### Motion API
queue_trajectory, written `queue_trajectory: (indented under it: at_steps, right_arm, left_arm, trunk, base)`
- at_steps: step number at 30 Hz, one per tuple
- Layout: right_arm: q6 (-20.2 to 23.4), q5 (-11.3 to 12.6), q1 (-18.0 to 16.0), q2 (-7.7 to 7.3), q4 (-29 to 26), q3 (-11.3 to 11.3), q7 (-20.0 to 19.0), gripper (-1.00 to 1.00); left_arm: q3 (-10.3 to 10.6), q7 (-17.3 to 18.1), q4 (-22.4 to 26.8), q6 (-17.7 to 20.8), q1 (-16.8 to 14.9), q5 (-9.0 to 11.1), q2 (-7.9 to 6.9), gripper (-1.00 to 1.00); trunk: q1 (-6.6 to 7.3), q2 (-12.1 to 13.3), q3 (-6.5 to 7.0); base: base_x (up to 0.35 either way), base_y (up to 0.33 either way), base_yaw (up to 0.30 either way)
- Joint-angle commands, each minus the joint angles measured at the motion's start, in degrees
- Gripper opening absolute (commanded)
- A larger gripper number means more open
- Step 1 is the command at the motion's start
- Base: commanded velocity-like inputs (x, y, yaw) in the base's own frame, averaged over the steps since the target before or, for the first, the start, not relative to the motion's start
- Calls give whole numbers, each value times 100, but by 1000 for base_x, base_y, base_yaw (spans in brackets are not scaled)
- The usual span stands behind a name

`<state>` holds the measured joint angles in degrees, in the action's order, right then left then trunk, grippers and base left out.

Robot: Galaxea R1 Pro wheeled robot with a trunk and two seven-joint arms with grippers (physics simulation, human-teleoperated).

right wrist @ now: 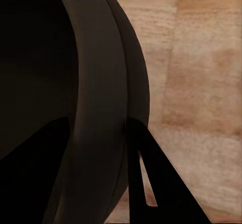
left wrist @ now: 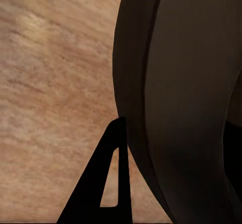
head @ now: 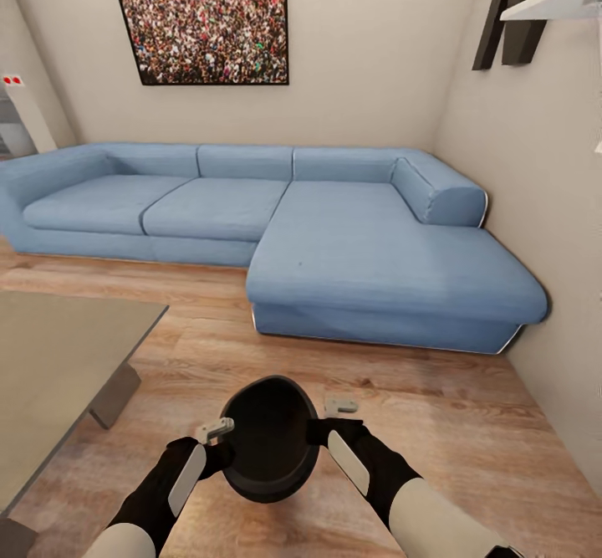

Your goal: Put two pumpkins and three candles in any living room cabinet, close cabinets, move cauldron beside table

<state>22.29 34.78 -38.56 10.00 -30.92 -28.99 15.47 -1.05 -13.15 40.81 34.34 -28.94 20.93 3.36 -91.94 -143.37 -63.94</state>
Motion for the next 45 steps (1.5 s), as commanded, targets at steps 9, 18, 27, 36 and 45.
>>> queue_trajectory:
  at_steps: [9,18,27,36,45]
  right_arm:
    - [-6,-50,-4,0,-19,20,0,-100]
    - [-6,-50,-3,0,-19,16,0,-100]
    - [-6,-50,-3,0,-23,17,0,-100]
    - [-6,-50,-2,0,-25,16,0,-100]
    - [-6,-48,-2,0,-25,17,0,-100]
  left_arm:
    - [-1,-12,-3,11,1,-63,-2,-100]
    - [-1,-12,-3,11,1,-63,-2,-100]
    - [-1,-12,-3,11,1,-63,-2,-100]
    - [-1,-12,-3,11,2,-63,-2,-100]
    - [-1,-14,-3,11,2,-63,-2,-100]
  trunk:
    - [1,-1,1]
    - [1,-1,1]
    - [1,-1,4]
    - [1,-1,23]
    - [1,-1,42]
  base:
    - [-64,0,207]
    - [-1,0,281]
    - [-143,0,282]
    - [-55,0,282]
    - [-234,0,282]
